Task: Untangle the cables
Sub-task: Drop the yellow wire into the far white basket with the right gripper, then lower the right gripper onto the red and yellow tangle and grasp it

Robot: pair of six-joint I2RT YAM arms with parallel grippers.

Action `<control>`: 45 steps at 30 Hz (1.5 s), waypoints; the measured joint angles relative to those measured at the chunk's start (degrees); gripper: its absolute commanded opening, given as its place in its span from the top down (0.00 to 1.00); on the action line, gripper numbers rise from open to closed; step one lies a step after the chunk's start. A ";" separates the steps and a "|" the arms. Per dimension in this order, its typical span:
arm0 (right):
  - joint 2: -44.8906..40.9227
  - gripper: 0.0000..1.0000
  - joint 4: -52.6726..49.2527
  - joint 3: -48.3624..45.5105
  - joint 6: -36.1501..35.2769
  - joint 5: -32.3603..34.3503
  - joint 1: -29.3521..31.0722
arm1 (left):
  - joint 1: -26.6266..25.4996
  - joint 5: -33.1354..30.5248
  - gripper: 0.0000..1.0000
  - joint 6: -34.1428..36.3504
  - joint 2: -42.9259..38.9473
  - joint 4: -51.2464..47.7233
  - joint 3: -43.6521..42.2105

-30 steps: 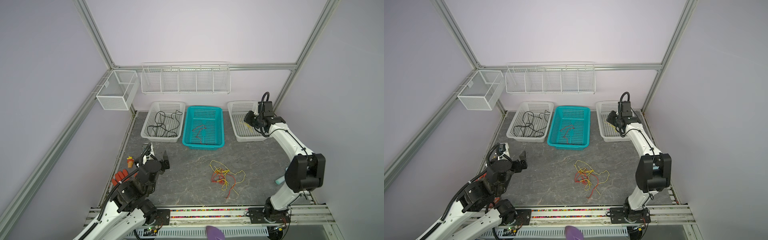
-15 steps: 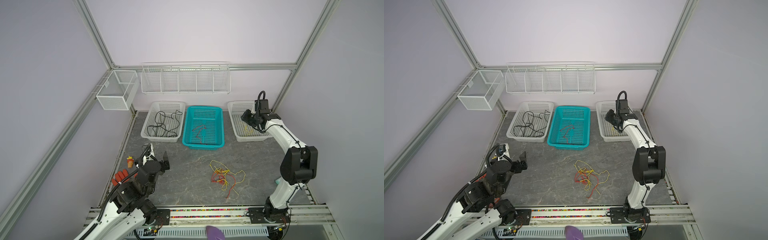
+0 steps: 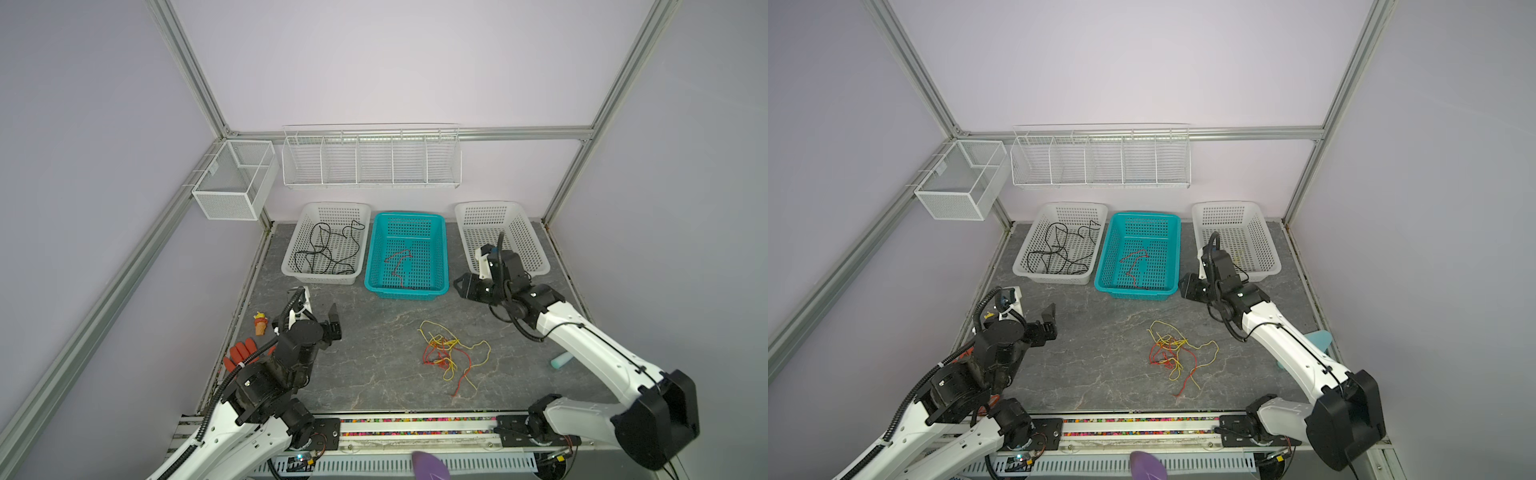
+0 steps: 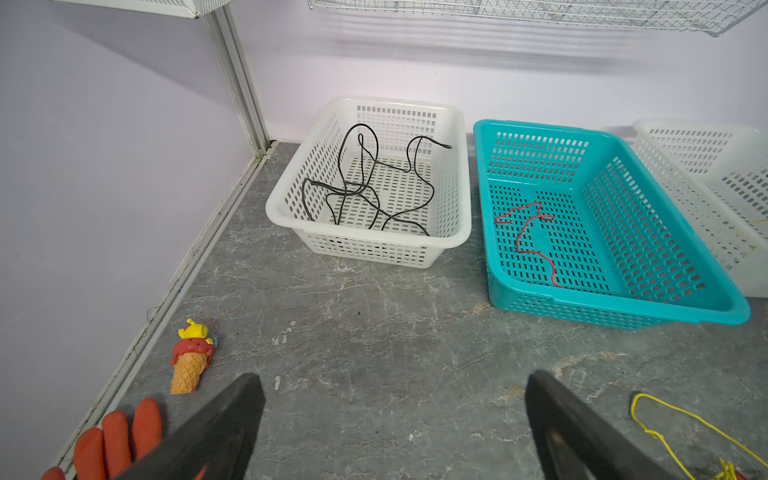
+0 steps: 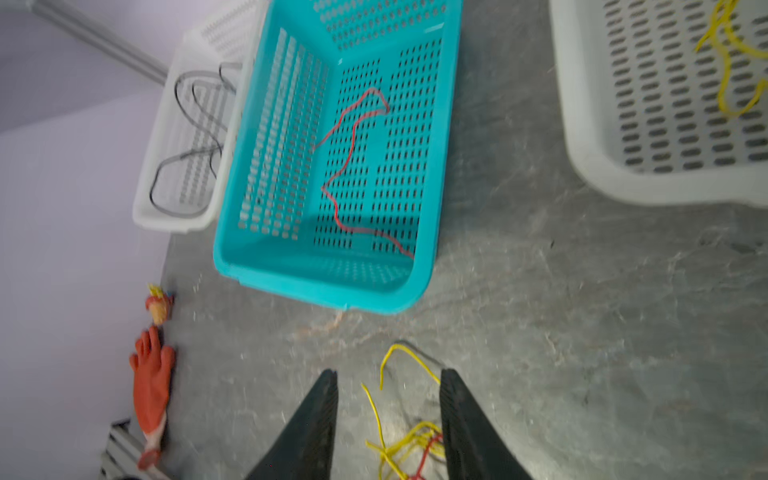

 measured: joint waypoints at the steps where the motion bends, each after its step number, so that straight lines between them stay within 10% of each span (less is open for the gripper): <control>1: -1.79 0.52 -0.02 -1.88 -0.09 -0.02 1.75 | 0.00 0.07 0.01 0.04 0.26 0.00 0.00; 19: -2.54 0.57 -1.29 -14.19 -0.46 10.49 29.11 | 0.00 6.51 0.01 0.61 4.39 0.02 0.00; 32: 2.99 0.93 -1.81 -14.19 -0.33 18.29 32.72 | 0.00 7.21 0.01 0.66 4.81 0.02 0.00; 45: -4.20 0.93 -0.72 -7.52 -3.50 11.43 34.49 | 0.00 12.98 0.01 -0.76 4.52 -0.44 1.81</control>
